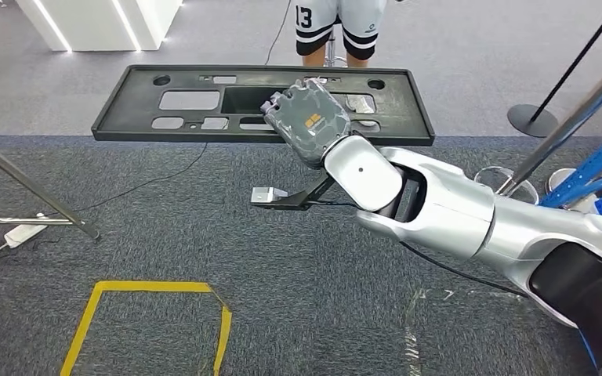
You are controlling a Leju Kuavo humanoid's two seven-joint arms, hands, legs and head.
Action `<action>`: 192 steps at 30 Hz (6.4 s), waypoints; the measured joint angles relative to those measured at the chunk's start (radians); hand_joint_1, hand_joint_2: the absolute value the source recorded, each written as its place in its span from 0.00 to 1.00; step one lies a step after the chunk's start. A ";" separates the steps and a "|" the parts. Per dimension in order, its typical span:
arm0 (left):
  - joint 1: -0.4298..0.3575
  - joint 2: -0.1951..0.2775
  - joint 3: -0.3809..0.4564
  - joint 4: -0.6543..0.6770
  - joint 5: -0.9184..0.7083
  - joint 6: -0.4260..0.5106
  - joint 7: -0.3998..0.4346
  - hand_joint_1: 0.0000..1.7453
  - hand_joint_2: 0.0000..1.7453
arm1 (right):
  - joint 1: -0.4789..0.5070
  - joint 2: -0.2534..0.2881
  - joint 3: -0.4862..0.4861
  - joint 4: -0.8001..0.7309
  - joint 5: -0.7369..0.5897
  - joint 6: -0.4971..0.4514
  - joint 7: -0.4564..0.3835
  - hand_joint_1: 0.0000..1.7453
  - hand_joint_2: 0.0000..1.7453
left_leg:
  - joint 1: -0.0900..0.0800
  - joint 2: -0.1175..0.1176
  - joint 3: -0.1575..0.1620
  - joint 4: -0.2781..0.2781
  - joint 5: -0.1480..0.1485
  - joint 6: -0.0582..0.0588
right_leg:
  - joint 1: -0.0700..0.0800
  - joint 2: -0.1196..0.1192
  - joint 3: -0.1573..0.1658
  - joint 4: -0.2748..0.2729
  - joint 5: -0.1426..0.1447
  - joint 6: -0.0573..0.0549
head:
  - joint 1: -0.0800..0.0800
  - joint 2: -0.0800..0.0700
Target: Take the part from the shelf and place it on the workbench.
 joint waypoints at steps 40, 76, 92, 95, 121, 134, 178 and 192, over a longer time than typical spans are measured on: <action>0.002 0.004 -0.018 0.002 -0.004 0.001 -0.007 0.00 1.00 | 0.037 -0.008 -0.006 0.009 0.017 -0.023 -0.012 1.00 1.00 | 0.001 -0.068 0.080 -0.123 0.022 0.016 | -0.004 0.077 -0.086 0.184 -0.093 0.036 | -0.007 0.000; -0.002 0.010 -0.021 0.003 0.006 -0.003 -0.005 0.00 1.00 | 0.047 -0.005 -0.005 0.022 0.019 -0.020 -0.030 1.00 1.00 | 0.001 -0.084 0.065 -0.068 -0.018 0.011 | -0.011 0.091 -0.084 0.069 0.027 0.040 | -0.002 0.000; -0.002 0.009 -0.025 0.003 -0.009 -0.006 0.011 0.00 1.00 | 0.041 0.000 -0.004 0.029 0.018 -0.021 -0.032 1.00 1.00 | 0.029 -0.047 0.030 -0.034 -0.005 -0.048 | -0.016 0.075 -0.009 -0.029 0.036 0.025 | -0.007 0.000; -0.007 0.009 -0.035 0.003 -0.018 -0.008 0.011 0.00 1.00 | 0.038 0.002 -0.004 0.031 0.018 -0.022 -0.033 1.00 1.00 | 0.017 -0.050 0.055 -0.080 -0.002 -0.035 | -0.015 0.073 -0.005 -0.035 0.034 0.043 | -0.006 0.000; -0.013 0.008 -0.069 0.003 -0.037 0.013 0.009 0.00 1.00 | 0.035 0.012 0.001 0.056 0.020 -0.028 -0.042 1.00 1.00 | 0.023 -0.053 -0.001 0.058 -0.050 -0.049 | -0.008 0.081 -0.023 -0.029 0.049 0.008 | -0.004 0.000; -0.024 0.010 -0.081 0.003 -0.044 0.014 0.005 0.00 1.00 | 0.035 0.012 0.004 0.063 0.025 -0.029 -0.046 1.00 1.00 | 0.012 -0.054 0.103 -0.104 -0.024 0.007 | -0.005 0.084 -0.183 0.245 -0.044 0.043 | 0.005 0.000; -0.025 0.010 -0.091 0.003 -0.045 0.032 0.003 0.00 1.00 | 0.040 0.018 0.010 0.072 0.041 -0.039 -0.049 1.00 1.00 | 0.023 -0.052 0.000 0.162 -0.168 -0.055 | -0.012 0.089 -0.039 -0.018 0.054 0.004 | 0.003 0.000; -0.018 0.014 -0.091 0.003 -0.043 0.029 -0.003 0.00 1.00 | 0.045 0.021 0.009 0.079 0.049 -0.040 -0.050 1.00 1.00 | 0.011 -0.049 0.105 -0.120 -0.003 0.003 | -0.007 0.089 -0.056 0.111 -0.052 0.037 | 0.007 0.000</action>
